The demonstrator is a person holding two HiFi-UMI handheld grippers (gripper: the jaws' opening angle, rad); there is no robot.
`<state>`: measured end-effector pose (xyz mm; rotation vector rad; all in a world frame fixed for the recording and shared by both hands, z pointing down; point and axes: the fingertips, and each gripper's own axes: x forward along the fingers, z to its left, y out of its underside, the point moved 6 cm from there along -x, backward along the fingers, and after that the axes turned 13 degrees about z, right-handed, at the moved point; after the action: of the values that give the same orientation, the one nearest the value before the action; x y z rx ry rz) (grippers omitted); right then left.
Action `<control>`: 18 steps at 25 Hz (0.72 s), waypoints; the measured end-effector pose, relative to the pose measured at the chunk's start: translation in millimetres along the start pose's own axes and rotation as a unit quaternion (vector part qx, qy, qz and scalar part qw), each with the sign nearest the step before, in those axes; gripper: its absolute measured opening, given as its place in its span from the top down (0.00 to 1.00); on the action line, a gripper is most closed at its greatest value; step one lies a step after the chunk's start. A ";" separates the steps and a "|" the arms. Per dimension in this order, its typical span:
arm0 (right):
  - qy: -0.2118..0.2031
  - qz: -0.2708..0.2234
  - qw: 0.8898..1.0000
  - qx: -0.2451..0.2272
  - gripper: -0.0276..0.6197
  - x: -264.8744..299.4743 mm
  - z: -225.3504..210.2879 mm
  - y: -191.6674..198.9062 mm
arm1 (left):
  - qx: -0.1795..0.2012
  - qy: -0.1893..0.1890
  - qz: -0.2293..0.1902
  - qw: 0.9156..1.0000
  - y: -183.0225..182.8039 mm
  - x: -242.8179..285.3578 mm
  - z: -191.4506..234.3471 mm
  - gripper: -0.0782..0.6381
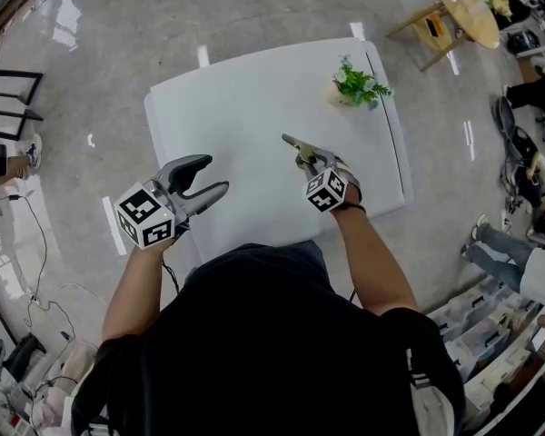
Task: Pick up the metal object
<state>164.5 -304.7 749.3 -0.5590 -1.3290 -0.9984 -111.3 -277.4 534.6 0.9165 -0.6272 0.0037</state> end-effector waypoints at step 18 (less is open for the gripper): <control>0.022 -0.004 0.999 -0.024 0.86 -11.4 -6.3 -4.2 | 0.001 0.000 -0.001 1.000 -10.2 -6.8 -7.3 0.53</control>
<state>165.0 -308.9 736.3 -0.5655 -1.2728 -1.0463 -110.5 -276.6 520.4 0.9188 -0.6267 0.0027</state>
